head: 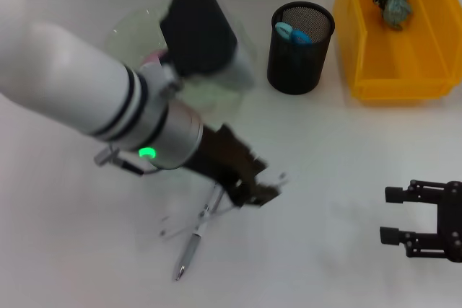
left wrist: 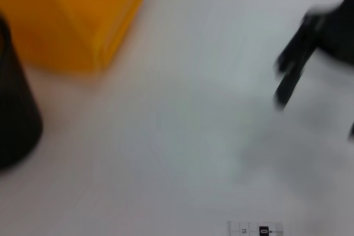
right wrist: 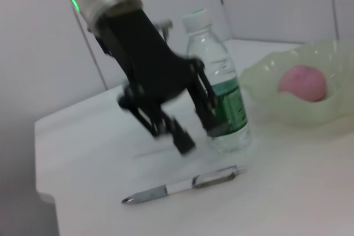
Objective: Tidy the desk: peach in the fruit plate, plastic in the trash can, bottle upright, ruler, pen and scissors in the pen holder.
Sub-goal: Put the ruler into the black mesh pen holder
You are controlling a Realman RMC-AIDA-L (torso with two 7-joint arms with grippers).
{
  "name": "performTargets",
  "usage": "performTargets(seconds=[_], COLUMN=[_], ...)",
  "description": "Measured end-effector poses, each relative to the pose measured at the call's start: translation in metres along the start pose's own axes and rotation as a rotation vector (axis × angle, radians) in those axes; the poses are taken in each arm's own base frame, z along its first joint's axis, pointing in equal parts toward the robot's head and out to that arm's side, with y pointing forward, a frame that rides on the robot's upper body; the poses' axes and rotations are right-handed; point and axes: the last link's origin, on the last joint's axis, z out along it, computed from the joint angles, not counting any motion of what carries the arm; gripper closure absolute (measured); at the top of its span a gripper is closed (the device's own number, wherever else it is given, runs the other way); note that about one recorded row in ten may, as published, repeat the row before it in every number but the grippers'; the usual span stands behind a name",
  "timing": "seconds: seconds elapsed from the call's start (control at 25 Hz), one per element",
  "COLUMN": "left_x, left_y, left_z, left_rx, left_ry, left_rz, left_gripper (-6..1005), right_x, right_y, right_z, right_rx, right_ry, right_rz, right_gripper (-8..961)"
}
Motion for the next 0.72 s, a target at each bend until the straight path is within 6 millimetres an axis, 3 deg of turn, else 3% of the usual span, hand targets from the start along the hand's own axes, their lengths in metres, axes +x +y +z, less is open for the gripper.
performTargets(seconds=[0.12, 0.32, 0.44, 0.72], left_x=[0.017, 0.028, 0.029, 0.029], left_y=[-0.006, -0.024, -0.033, -0.073], left_z=[-0.024, -0.041, -0.044, -0.048], left_rx=[-0.081, -0.175, -0.193, -0.156], left_ry=[0.191, 0.451, 0.547, 0.993], left_rz=[0.011, 0.01, 0.003, -0.042], left_gripper=[615, 615, 615, 608], right_x=[-0.001, -0.001, -0.001, -0.007], right_y=[-0.001, -0.001, 0.0, -0.001], right_z=[-0.001, 0.0, 0.002, 0.012], right_rx=[0.015, 0.016, 0.015, 0.005], right_ry=[-0.015, -0.021, -0.025, -0.047], right_rz=[-0.005, -0.006, -0.004, -0.016], right_gripper=[220, 220, 220, 220])
